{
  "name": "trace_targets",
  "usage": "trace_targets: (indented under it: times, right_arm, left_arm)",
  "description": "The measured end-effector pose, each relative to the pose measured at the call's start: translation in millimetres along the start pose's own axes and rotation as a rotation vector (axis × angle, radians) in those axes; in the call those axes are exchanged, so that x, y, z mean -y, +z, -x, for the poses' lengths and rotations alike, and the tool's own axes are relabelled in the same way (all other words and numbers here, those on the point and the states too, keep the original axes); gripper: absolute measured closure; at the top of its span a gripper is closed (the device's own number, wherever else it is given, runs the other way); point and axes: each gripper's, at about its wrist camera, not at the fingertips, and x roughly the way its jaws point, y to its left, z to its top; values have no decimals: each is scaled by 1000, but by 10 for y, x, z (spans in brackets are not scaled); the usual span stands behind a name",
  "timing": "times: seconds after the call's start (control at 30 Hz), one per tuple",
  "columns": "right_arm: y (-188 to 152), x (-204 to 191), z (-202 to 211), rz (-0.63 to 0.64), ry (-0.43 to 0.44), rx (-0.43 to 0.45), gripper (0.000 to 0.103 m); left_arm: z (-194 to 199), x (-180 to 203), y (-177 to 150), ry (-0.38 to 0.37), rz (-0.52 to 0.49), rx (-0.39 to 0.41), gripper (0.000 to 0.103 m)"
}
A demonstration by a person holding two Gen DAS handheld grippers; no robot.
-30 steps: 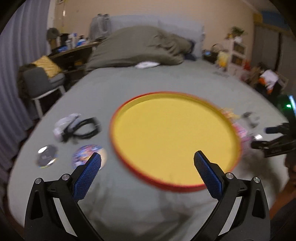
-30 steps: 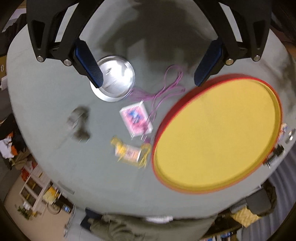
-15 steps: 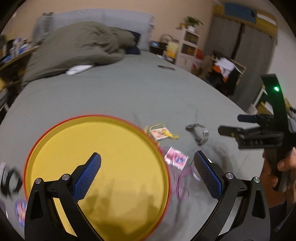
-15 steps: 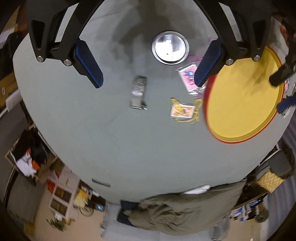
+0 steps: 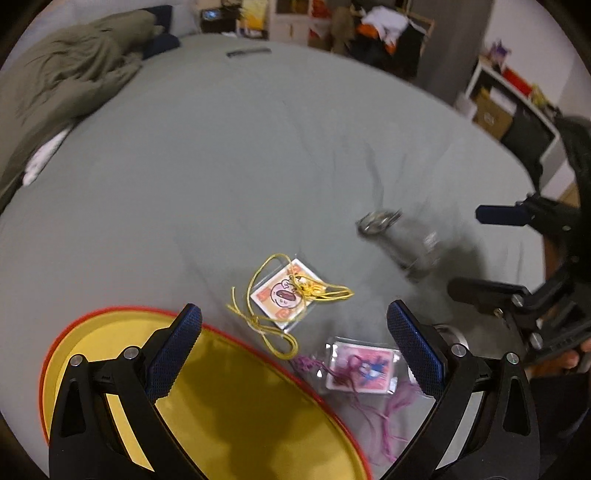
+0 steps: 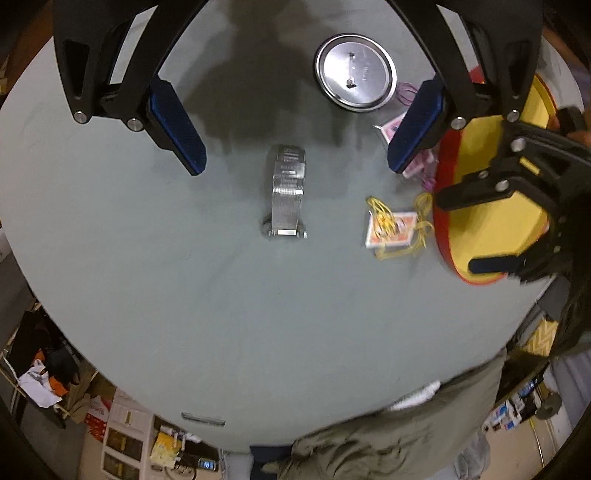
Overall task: Organize jewelry
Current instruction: 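Grasp the silver mesh watch with the right gripper while the left gripper grasps the yellow-lanyard badge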
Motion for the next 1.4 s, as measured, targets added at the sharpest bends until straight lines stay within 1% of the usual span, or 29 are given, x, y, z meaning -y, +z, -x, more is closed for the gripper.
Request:
trace_targets:
  times: [0.13, 0.23, 0.4, 0.47, 0.53, 0.57, 0.6, 0.63, 0.73, 0.8, 0.83, 0.87, 0.9, 0.93, 0.97, 1.0, 1.03, 1.07, 1.1, 1.17, 1.27, 1.33, 1.37, 1.4]
  right_arm:
    - [-36, 36, -205, -9, 15, -55, 8]
    - [-57, 9, -285, 12, -2, -60, 8]
    - [-93, -22, -392, 51, -38, -70, 9]
    - [-105, -9, -459, 44, -42, -82, 9]
    - [-105, 26, -499, 14, -9, -83, 14]
    - [-100, 53, -509, -2, -2, -83, 24]
    - [-93, 91, -516, -17, -18, -83, 37]
    - [-95, 110, -532, -24, -32, -85, 40]
    - [-89, 191, -531, -59, -30, -87, 45]
    - [-88, 192, -520, -57, -58, -85, 55]
    - [-92, 198, -519, -57, -72, -88, 56]
    - [-73, 181, -526, -59, -83, -92, 60]
    - [-68, 185, -527, -61, -91, -96, 67]
    - [-61, 197, -518, -64, -100, -104, 72]
    - [-45, 197, -517, -65, -101, -112, 81]
    - [-28, 195, -512, -64, -99, -120, 83]
    - [-22, 205, -495, -60, -103, -126, 83]
    - [-16, 199, -492, -56, -106, -129, 83]
    - [-10, 201, -488, -53, -108, -134, 83]
    - [17, 207, -495, -55, -108, -144, 83]
    - [86, 191, -487, -51, -115, -142, 83]
    - [158, 170, -453, -48, -120, -133, 83]
    - [297, 5, -519, -47, -122, -127, 83]
    - [340, -40, -503, -50, -118, -115, 83]
  left_arm:
    - [-299, 39, 53, -4, -63, -43, 5]
    - [-445, 36, 51, -32, -95, -83, 5]
    - [-730, 47, -26, -21, -162, -159, 5]
    - [-766, 37, -86, -18, -198, -153, 5]
    - [-816, 14, -62, -16, -207, -148, 5]
    - [-813, 9, -77, -11, -214, -139, 5]
    - [-805, 19, -100, -16, -219, -132, 5]
    - [-797, 22, -117, -20, -223, -127, 5]
    - [-761, 12, -151, -37, -238, -122, 7]
    - [-711, -24, -179, -53, -246, -111, 16]
    - [-698, -33, -187, -60, -247, -105, 19]
    - [-678, -41, -198, -67, -248, -96, 27]
    - [-671, -74, -191, -73, -250, -92, 33]
    - [-647, -77, -193, -78, -253, -86, 36]
    - [-632, -79, -205, -82, -259, -82, 40]
    - [-617, -77, -213, -82, -263, -79, 43]
    - [-593, -80, -227, -85, -270, -75, 45]
    - [-571, -91, -248, -89, -276, -69, 50]
    - [-591, -53, -229, -89, -282, -64, 52]
    - [-541, -76, -272, -88, -294, -55, 54]
    - [-502, -115, -334, -93, -298, -46, 56]
    - [-469, -200, -225, -98, -298, -43, 56]
    - [-488, -196, -222, -100, -296, -40, 56]
    - [-444, -221, -224, -104, -292, -27, 57]
